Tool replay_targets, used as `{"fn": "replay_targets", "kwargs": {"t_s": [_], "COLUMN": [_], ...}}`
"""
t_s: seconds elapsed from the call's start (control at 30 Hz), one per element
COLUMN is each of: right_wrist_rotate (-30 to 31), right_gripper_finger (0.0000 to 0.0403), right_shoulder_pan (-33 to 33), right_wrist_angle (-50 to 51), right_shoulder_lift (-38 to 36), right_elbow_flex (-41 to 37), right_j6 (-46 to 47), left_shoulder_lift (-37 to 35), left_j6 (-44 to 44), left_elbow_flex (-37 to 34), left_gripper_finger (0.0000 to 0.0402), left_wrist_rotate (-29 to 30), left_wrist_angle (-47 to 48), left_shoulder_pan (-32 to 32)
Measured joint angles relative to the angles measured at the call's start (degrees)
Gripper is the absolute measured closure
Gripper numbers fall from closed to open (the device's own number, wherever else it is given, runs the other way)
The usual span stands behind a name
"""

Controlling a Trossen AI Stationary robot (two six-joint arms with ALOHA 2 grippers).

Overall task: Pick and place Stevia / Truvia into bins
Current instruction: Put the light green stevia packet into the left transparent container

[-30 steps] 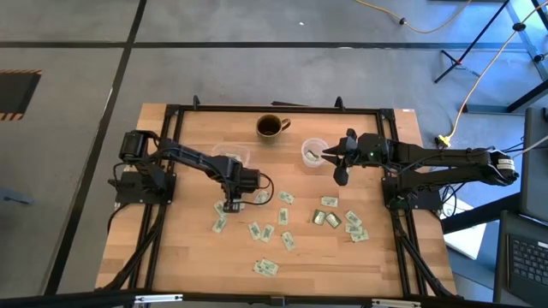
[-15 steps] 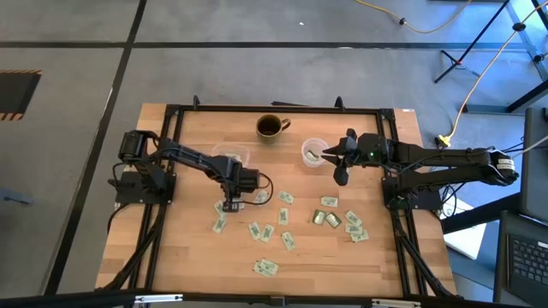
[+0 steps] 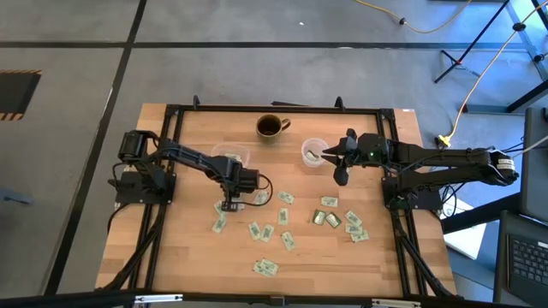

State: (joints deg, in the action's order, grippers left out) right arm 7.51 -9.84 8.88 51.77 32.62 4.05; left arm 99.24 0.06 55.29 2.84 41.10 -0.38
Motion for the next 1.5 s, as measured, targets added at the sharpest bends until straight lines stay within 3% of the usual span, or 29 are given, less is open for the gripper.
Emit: {"fn": "replay_targets", "kwargs": {"t_s": [0.27, 0.53, 0.83, 1.1, 1.5], "right_wrist_rotate": [0.0, 0.0, 0.0, 0.0, 0.0], "right_gripper_finger": [0.0315, 0.0315, 0.0315, 0.0315, 0.0315], "right_shoulder_pan": [0.0, 0.0, 0.0, 0.0, 0.0], "right_wrist_angle": [0.0, 0.3, 0.3, 0.3, 0.3], "right_shoulder_lift": [0.0, 0.0, 0.0, 0.0, 0.0], "right_elbow_flex": [0.0, 0.0, 0.0, 0.0, 0.0], "right_j6": [0.1, 0.1, 0.1, 0.0, 0.0], "left_shoulder_lift": [0.0, -0.1, -0.1, -0.1, -0.2], "left_j6": [-10.4, -12.8, -4.6, -1.3, 0.6], "left_elbow_flex": [0.0, 0.0, 0.1, 0.1, 0.1], "left_gripper_finger": [0.0367, 0.0329, 0.0306, 0.0307, 0.0311], "left_wrist_rotate": [-1.2, -1.5, -0.6, 4.1, 2.2], "left_wrist_angle": [-0.1, -0.3, 0.7, 2.5, -1.7], "left_shoulder_pan": [1.3, 1.3, 0.8, 0.8, 0.9]}}
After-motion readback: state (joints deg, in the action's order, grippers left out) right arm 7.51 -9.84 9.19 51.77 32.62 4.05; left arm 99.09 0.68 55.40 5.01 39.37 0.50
